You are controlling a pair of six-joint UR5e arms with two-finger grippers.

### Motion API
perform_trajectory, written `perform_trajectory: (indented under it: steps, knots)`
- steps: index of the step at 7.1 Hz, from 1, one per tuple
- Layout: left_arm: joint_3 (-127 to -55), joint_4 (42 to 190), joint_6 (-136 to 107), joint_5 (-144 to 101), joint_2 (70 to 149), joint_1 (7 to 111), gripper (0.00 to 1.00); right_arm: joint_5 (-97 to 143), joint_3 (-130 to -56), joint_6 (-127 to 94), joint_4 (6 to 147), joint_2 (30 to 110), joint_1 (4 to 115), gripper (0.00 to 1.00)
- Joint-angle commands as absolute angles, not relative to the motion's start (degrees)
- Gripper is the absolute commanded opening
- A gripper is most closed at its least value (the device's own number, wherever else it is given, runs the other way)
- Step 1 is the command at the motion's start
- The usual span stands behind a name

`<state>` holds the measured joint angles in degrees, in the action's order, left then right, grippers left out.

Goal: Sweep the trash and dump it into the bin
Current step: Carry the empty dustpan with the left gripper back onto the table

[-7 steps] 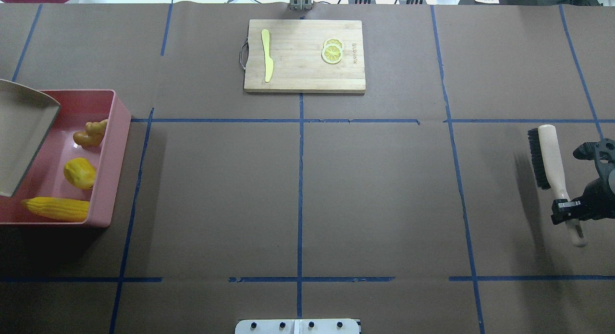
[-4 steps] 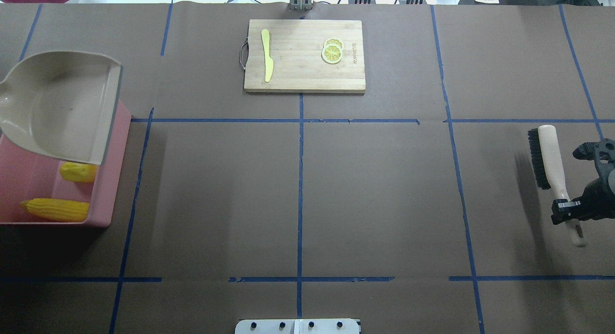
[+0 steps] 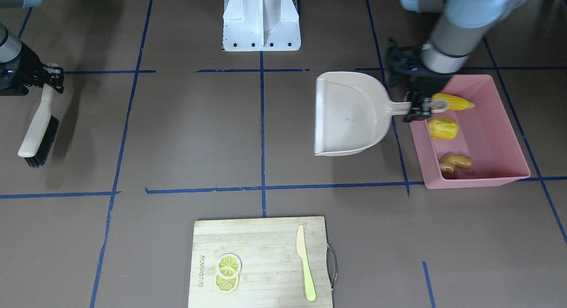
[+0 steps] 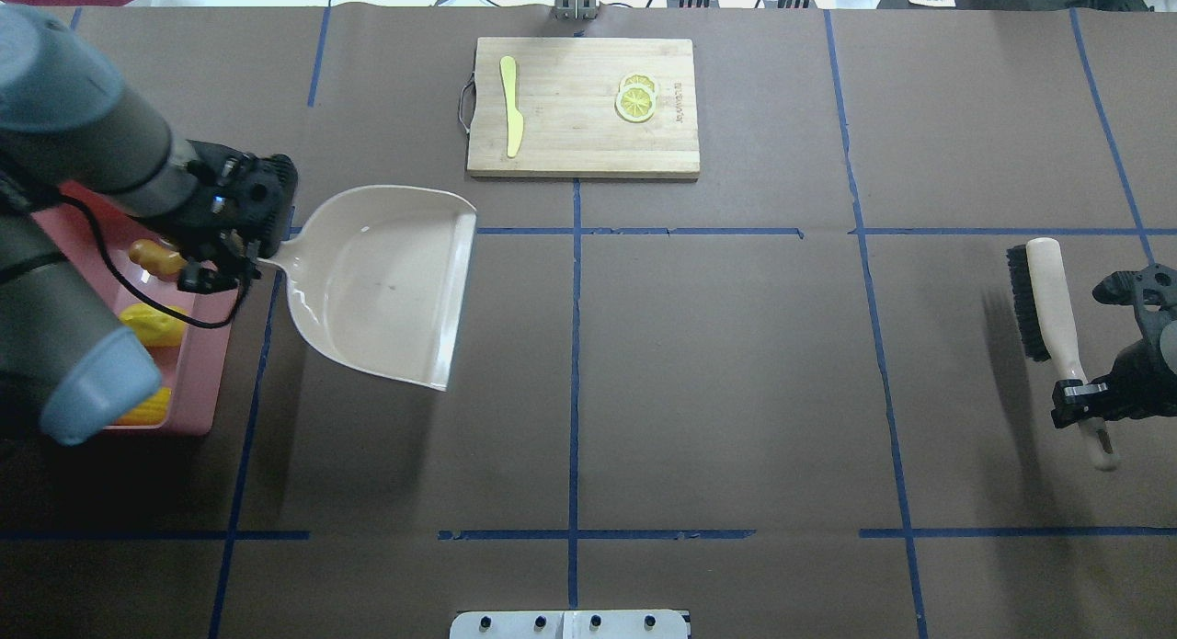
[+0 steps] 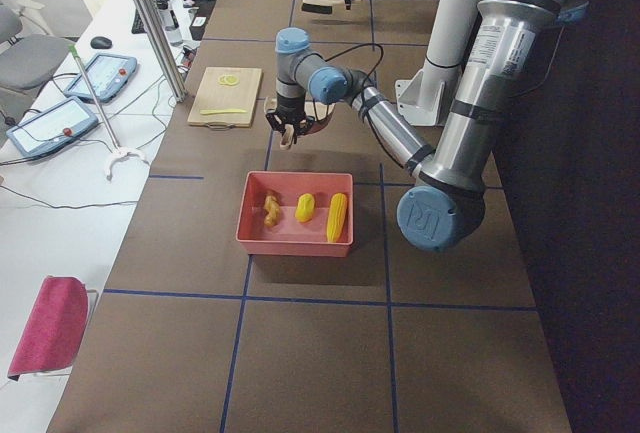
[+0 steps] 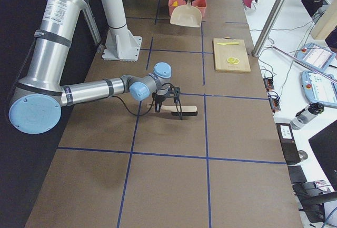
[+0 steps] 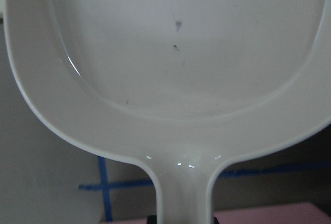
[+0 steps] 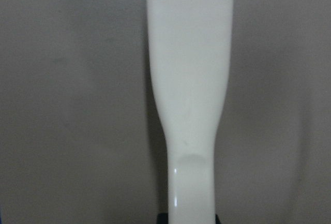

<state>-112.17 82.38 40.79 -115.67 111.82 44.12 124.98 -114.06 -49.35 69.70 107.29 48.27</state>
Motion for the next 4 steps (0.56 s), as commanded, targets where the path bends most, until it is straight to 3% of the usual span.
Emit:
perform_trajectory:
  steps: [1,4]
  knots:
    - [-108.65,83.49,30.34,-107.54,116.0,33.77,0.03,124.98,-114.08,-49.48,69.7,107.14,48.25,0.0]
    - [-105.82,83.67,30.32,-106.97,117.51,31.57,0.05,124.98,-114.17,-49.57,69.7,107.05,48.25,0.0]
